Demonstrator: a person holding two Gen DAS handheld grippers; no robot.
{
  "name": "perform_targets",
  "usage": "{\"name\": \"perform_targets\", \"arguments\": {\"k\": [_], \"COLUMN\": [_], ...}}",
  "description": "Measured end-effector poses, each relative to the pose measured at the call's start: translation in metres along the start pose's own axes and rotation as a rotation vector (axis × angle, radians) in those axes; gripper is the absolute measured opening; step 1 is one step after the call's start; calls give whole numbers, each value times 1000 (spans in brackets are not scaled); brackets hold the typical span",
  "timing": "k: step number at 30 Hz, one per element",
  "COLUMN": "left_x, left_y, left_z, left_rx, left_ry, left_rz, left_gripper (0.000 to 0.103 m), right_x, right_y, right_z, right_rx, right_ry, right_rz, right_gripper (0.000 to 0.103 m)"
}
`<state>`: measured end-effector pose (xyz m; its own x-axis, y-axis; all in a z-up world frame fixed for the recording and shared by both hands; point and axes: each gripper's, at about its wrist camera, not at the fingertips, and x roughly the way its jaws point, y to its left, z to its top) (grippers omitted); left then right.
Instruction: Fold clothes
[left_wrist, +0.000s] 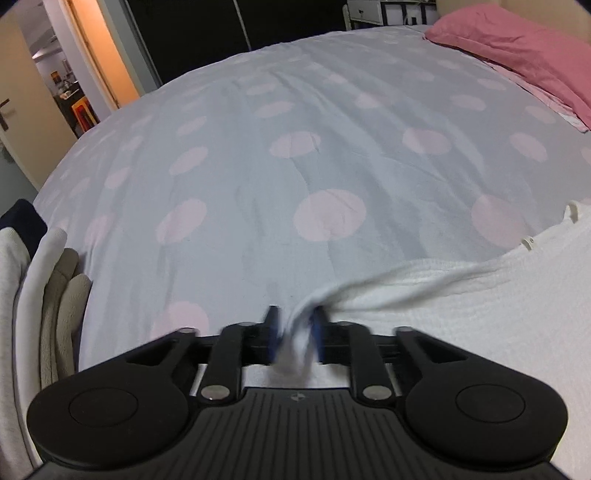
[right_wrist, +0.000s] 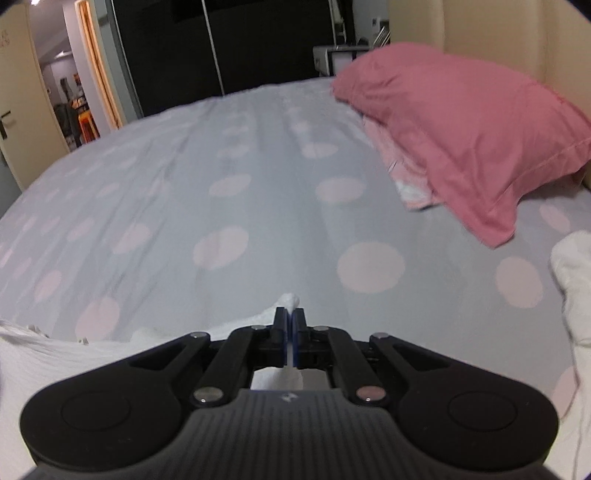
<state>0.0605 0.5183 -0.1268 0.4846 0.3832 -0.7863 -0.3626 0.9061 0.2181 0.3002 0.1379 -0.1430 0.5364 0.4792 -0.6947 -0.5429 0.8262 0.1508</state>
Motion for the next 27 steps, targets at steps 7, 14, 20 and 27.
{"name": "perform_targets", "arguments": {"k": [7,14,20,27], "left_x": [-49,-120,-148,-143], "left_y": [25,32,32,33], "left_z": [-19,-86,-149,-199], "left_rx": [-84,-153,-304,-522], "left_ry": [-51,-29,59,141], "left_rz": [-16,-121,-154,-196], "left_gripper": [52,52,53,53], "right_x": [-28,-85,-133,-167], "right_y": [-9,-20,-37,-49], "right_z": [-22,-75,-136,-181], "right_rx": [28,97,282,431], "right_ry": [65,185,286,298], "right_rz": [24,85,88,89], "right_gripper": [28,38,46,51]}}
